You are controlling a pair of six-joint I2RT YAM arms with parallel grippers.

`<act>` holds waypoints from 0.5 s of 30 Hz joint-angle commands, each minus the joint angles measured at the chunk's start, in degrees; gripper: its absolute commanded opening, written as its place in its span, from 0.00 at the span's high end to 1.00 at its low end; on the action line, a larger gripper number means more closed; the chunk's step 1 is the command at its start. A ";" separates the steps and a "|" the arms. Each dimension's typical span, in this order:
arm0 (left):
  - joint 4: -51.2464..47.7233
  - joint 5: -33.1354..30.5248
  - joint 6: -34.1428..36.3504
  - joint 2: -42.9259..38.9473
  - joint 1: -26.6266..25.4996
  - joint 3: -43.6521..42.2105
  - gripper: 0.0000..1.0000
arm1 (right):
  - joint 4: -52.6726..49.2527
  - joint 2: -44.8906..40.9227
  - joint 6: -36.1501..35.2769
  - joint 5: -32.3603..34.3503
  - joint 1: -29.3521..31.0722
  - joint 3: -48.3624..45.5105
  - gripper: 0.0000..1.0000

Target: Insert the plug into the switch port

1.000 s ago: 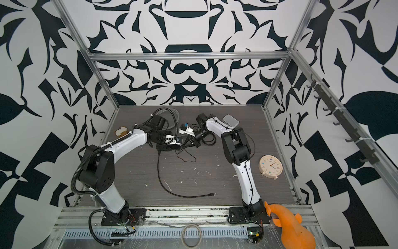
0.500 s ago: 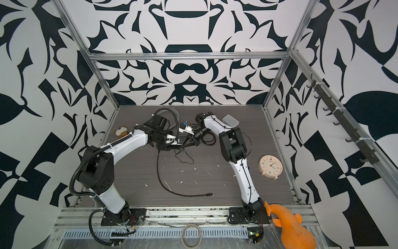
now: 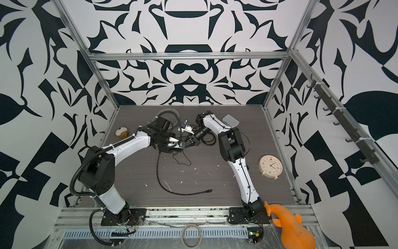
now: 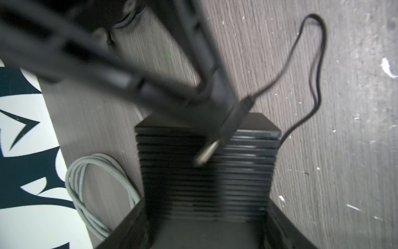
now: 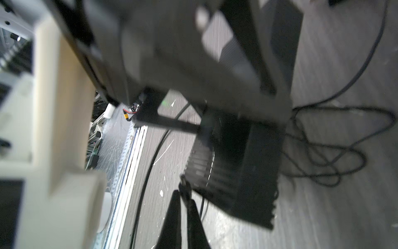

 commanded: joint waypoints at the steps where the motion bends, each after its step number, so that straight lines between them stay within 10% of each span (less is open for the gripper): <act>1: -0.52 2.22 -1.40 0.22 2.23 -2.24 0.56 | 7.45 -5.57 7.38 2.27 -1.84 -6.63 0.95; 10: -1.26 1.54 -2.54 1.59 5.70 -4.16 0.56 | 34.97 -17.35 33.58 14.32 -4.73 -24.82 0.78; 15: -2.25 1.03 -2.91 2.42 6.52 -5.05 0.56 | 54.09 -22.17 61.52 33.80 -3.91 -34.59 0.75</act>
